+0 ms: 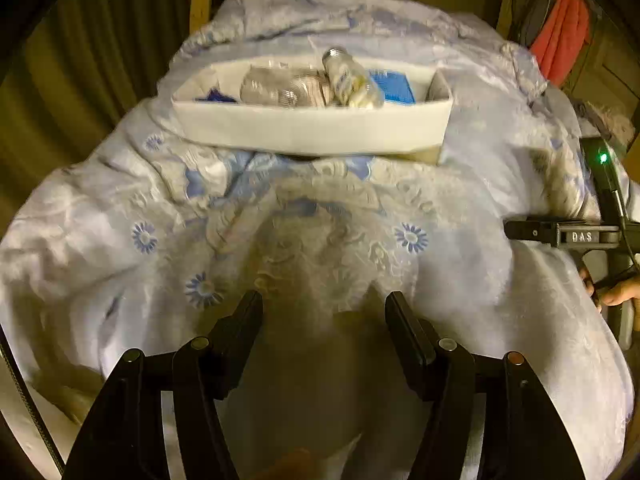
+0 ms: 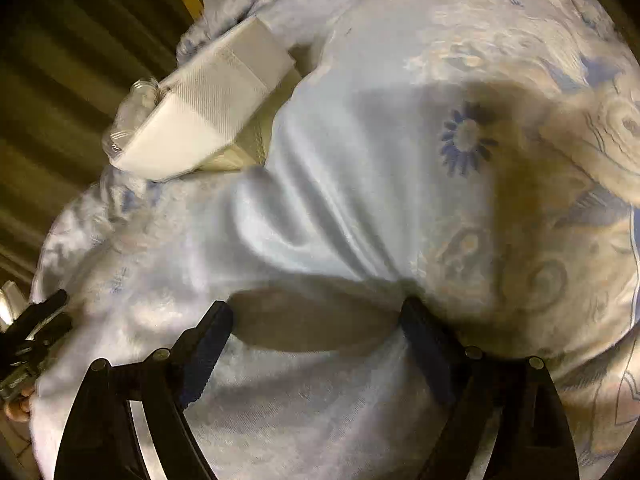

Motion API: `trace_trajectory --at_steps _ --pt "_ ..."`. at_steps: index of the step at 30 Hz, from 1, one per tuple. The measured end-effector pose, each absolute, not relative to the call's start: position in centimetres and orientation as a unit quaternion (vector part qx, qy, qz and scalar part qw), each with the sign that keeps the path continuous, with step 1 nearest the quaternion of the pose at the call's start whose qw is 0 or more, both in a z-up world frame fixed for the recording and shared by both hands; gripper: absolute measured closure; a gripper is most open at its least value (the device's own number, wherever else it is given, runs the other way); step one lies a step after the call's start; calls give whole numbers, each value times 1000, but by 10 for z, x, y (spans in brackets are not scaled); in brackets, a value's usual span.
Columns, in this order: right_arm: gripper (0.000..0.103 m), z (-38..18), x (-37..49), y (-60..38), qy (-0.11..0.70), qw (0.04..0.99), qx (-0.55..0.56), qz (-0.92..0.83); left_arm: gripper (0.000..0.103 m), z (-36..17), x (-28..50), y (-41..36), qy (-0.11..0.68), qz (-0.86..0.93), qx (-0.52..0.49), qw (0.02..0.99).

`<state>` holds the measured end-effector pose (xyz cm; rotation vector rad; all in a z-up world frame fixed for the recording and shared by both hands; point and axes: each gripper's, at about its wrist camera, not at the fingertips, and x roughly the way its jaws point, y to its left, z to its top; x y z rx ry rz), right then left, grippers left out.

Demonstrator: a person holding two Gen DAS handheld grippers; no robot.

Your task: Organize objects

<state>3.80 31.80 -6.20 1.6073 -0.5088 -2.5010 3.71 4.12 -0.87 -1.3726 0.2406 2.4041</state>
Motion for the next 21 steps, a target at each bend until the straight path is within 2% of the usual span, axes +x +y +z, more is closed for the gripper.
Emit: trace_trajectory --at_steps 1,2,4,8,17,21 --pt "3 -59 36 306 -134 60 540 -828 41 -9 37 42 85 850 -488 181" --pt "0 -58 34 294 -100 54 550 -828 41 -8 37 41 84 849 -489 181" --pt "0 -60 31 265 -7 16 568 -823 41 -6 38 41 82 851 -486 181" --pt "0 -57 31 236 80 -23 560 -824 41 -6 37 42 79 850 -488 182" --pt "4 -25 42 257 24 -21 546 -837 41 -5 35 41 66 849 -489 188" --pt "0 -37 34 264 15 -10 555 -832 41 -6 36 42 69 849 -490 187"
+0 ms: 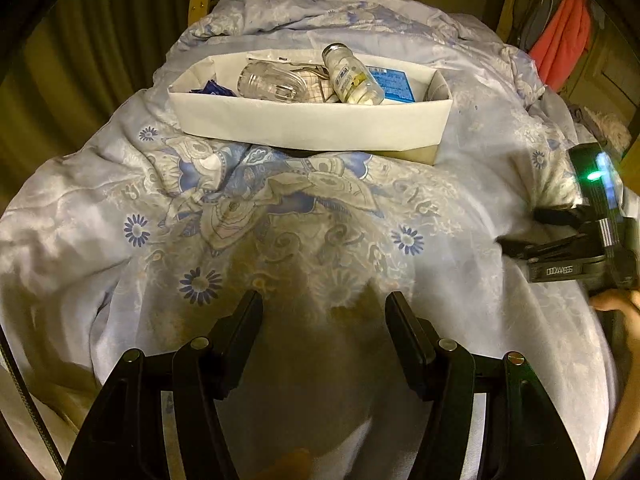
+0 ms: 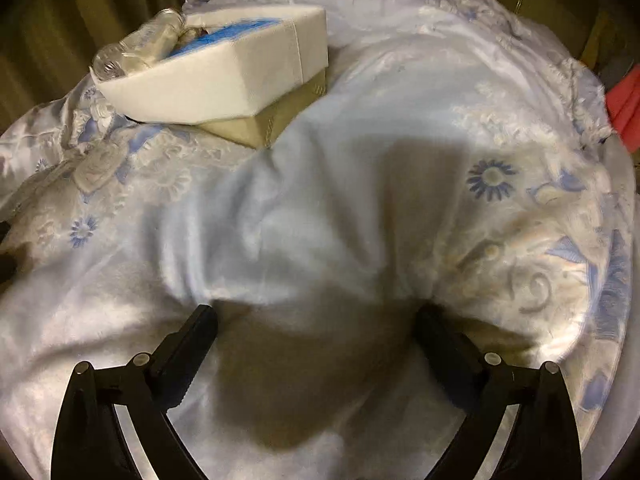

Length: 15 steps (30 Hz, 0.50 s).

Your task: Organize objects

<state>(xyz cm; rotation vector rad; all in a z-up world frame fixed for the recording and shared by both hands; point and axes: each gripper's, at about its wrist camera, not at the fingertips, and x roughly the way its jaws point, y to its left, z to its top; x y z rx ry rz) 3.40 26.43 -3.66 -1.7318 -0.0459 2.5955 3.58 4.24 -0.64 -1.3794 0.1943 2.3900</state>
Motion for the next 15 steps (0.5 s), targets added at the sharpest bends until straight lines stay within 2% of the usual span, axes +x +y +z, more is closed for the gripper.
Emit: trace_trajectory --at_steps 4,10,15 --pt "0 -49 25 249 -62 27 -564 823 41 -7 35 42 67 847 -493 186" --pt "0 -41 25 247 -63 30 -564 823 41 -5 35 40 62 848 -493 183" --pt "0 -34 27 231 -109 50 -553 824 41 -1 32 36 51 850 -492 182"
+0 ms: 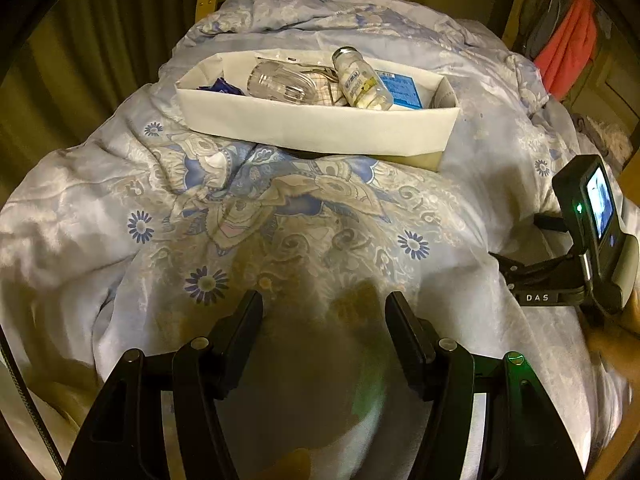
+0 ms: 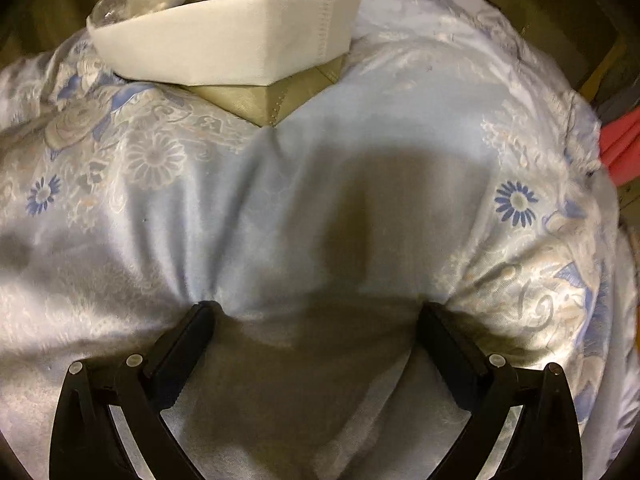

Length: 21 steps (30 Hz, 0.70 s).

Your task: Organize objects

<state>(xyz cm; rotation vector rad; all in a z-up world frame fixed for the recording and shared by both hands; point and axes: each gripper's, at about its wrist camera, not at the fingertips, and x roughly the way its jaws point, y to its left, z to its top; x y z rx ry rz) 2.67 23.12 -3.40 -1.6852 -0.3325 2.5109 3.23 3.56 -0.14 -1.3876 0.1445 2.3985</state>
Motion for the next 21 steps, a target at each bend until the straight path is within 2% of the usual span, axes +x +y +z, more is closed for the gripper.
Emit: trace_trajectory --at_steps 10,13,21 --pt "0 -26 5 234 -103 43 -556 824 41 1 32 32 52 857 -485 168" --pt "0 -64 21 233 -99 41 -558 823 41 4 30 24 41 860 -480 166" --pt "0 -77 33 233 -96 40 -563 820 41 5 23 9 7 860 -485 158"
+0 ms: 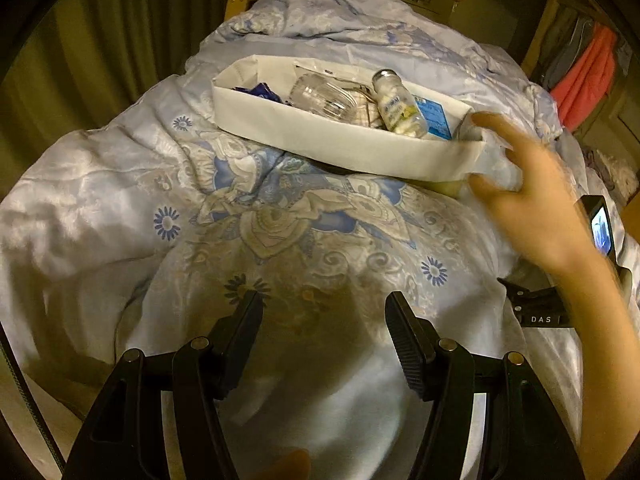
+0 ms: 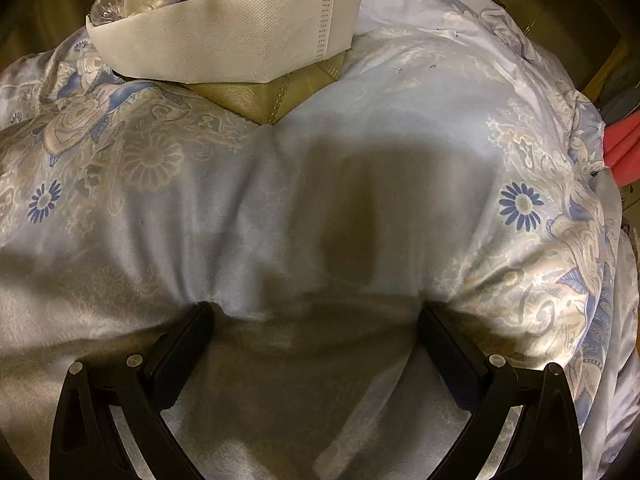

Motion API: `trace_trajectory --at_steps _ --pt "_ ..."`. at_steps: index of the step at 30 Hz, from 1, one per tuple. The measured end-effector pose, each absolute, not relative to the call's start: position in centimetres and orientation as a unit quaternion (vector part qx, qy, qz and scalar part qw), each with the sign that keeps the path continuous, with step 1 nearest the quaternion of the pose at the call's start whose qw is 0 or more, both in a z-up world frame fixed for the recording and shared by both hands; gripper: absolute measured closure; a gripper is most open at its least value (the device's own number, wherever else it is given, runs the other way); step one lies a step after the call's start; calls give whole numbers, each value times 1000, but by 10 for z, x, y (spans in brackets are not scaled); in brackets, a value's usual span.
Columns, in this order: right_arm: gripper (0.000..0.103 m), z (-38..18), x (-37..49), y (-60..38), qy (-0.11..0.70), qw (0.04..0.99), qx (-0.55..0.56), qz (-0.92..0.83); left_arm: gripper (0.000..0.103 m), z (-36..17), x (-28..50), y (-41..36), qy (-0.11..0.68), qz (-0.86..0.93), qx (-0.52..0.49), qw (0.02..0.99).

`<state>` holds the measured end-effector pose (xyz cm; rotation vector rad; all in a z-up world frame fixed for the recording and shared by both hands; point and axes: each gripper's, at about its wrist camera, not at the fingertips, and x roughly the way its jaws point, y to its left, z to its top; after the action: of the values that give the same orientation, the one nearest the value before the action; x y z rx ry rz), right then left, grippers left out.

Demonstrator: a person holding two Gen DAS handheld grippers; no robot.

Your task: Organize objects

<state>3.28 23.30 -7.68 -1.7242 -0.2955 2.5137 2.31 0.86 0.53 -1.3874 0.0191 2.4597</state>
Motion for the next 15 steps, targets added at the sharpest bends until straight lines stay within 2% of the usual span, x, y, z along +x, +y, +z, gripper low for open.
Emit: trace_trajectory --at_steps 15 --pt "0 -77 28 239 -95 40 -565 819 41 25 31 9 1 876 -439 201"
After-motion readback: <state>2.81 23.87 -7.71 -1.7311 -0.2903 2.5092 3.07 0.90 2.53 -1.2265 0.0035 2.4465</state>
